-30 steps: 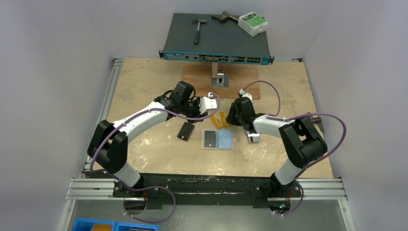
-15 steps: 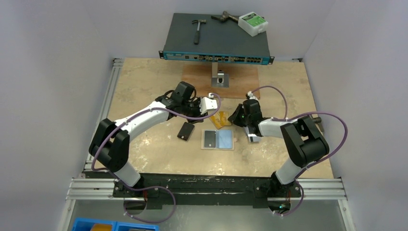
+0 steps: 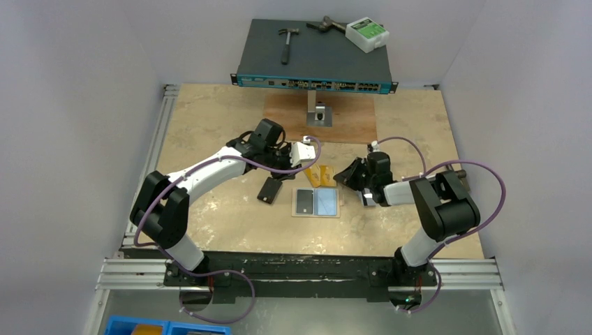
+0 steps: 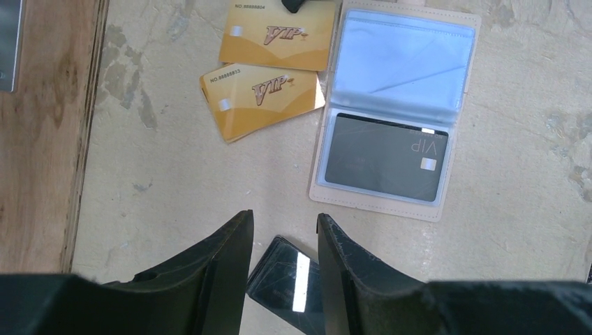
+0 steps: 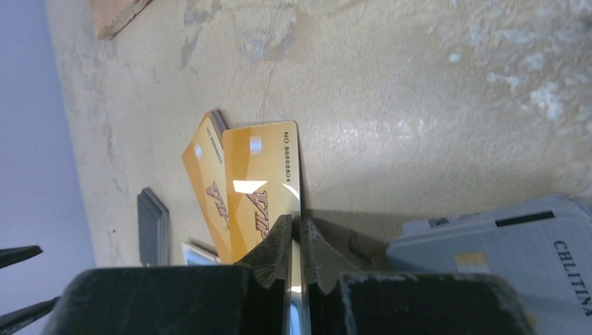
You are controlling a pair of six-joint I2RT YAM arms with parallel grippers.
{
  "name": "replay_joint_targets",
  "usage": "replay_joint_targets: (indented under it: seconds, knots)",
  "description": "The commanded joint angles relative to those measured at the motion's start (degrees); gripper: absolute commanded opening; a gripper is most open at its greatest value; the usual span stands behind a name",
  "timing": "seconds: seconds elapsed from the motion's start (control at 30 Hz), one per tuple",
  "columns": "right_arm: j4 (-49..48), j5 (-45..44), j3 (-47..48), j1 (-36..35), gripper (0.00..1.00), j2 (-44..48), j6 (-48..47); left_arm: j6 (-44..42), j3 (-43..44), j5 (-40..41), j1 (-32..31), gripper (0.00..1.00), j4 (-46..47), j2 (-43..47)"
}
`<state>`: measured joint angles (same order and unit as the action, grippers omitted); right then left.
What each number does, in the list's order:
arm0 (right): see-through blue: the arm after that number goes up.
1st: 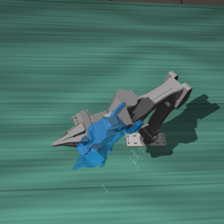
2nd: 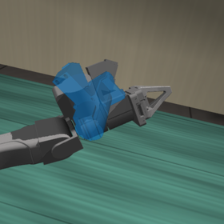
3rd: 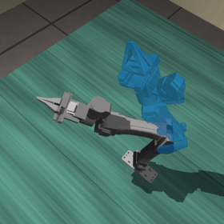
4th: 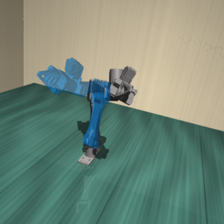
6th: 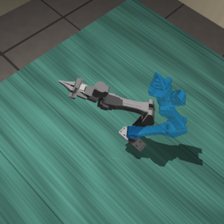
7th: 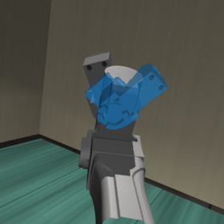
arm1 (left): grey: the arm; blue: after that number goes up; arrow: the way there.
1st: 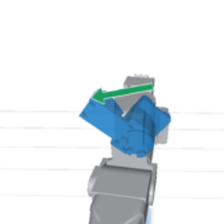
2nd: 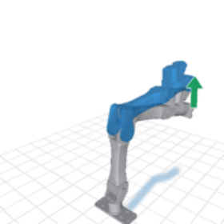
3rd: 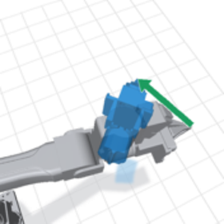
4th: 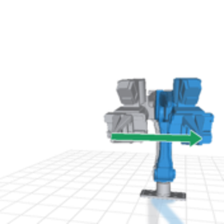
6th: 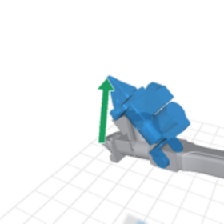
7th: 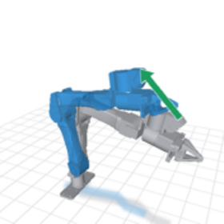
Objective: Put the credit cards into the card holder
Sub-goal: Pick up the credit card from the center of the board.
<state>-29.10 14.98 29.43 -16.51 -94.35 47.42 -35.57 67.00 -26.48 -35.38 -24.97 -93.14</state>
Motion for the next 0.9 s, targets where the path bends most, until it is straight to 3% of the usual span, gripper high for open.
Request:
replay_joint_targets:
  seconds: [0.0,0.27,0.63,0.77,0.87]
  knots:
    - [-6.49,8.95,-3.86,1.48,0.00,1.40,2.49,0.82,3.05,-2.21,-0.22,0.38,0.05,0.31]
    - [-13.43,14.06,-4.05,1.79,0.00,3.11,3.99,4.75,5.05,-4.66,-0.22,0.38,-1.30,0.42]
    - [-13.29,15.41,-3.37,2.16,0.00,8.61,4.00,14.94,6.03,-10.38,0.08,0.37,-1.81,-0.72]
    - [-12.65,16.77,-3.71,2.20,0.00,12.97,3.87,23.29,6.09,-17.15,1.89,0.37,0.84,-0.55]
    - [-12.13,17.88,-4.39,2.20,0.00,18.07,4.04,35.87,4.35,-25.39,5.63,0.38,8.09,0.20]
